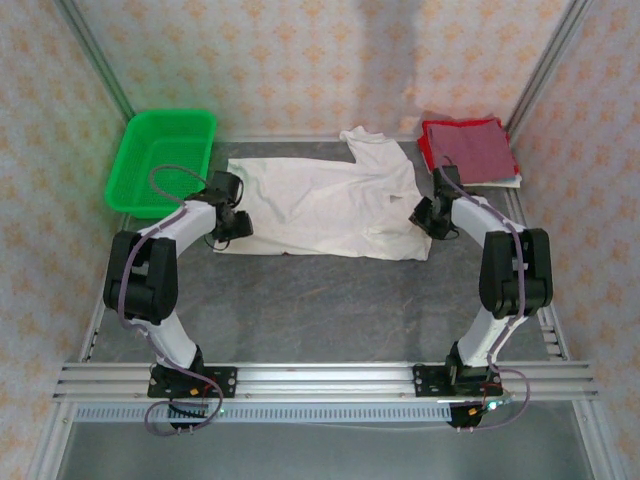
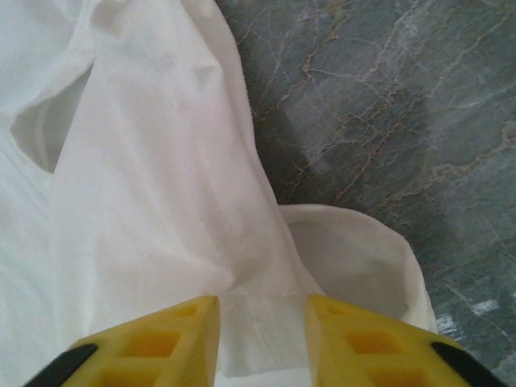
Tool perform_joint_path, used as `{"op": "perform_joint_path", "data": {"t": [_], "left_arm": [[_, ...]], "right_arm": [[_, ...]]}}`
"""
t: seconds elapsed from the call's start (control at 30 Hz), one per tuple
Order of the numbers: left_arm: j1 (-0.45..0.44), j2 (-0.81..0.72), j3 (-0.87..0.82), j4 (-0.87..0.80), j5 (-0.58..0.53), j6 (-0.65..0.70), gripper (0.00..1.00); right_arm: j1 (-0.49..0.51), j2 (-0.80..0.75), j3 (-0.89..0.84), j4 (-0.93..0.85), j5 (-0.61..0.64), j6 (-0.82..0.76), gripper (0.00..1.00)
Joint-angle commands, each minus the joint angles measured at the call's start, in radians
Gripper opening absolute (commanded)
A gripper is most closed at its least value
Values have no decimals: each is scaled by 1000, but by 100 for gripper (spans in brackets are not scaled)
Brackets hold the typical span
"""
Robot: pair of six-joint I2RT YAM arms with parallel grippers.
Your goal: Fold and stack the t-shirts
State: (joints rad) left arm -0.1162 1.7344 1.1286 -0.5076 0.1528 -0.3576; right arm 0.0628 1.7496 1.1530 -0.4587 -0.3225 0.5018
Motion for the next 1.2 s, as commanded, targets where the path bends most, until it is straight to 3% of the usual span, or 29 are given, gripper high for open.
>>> {"op": "perform_joint_path", "data": {"t": [0.0,0.07,0.17,0.23,0.27,0.37,0.53,0.7,0.87,0.97,1.07,1.17], "left_arm": [[5,-14,-15,-8,-9,-1,43],[4,-14,-15,-8,-10,-1,43],[5,-10,-10,-9,-7,-4,43],[5,-13,-14,-2,-3,-9,43],[4,-15,-18,1,-2,-12,43],[3,-19,-28,7,1,-15,43],[4,-19,-43,15,1,-14,43],[3,-3,-47,23,10,-18,43],[3,-1,-52,28,15,-21,43],[3,-1,-50,26,12,-20,43],[3,-1,-49,24,12,-21,43],[3,-4,-50,24,10,-20,43]], "right_arm": [[0,11,5,38,-16,-2,17],[0,8,11,45,-23,-5,12],[0,14,30,28,-26,-9,13],[1,9,18,46,-35,-5,0],[-1,5,9,58,-37,-2,0],[-6,-4,-11,50,-7,12,15],[-29,3,-66,89,-30,25,26],[-29,27,-70,100,-41,21,29],[-29,29,-63,96,-43,13,38],[-29,27,-64,105,-52,12,29],[-29,21,-60,112,-59,15,13],[-29,9,-54,113,-61,17,3]]}}
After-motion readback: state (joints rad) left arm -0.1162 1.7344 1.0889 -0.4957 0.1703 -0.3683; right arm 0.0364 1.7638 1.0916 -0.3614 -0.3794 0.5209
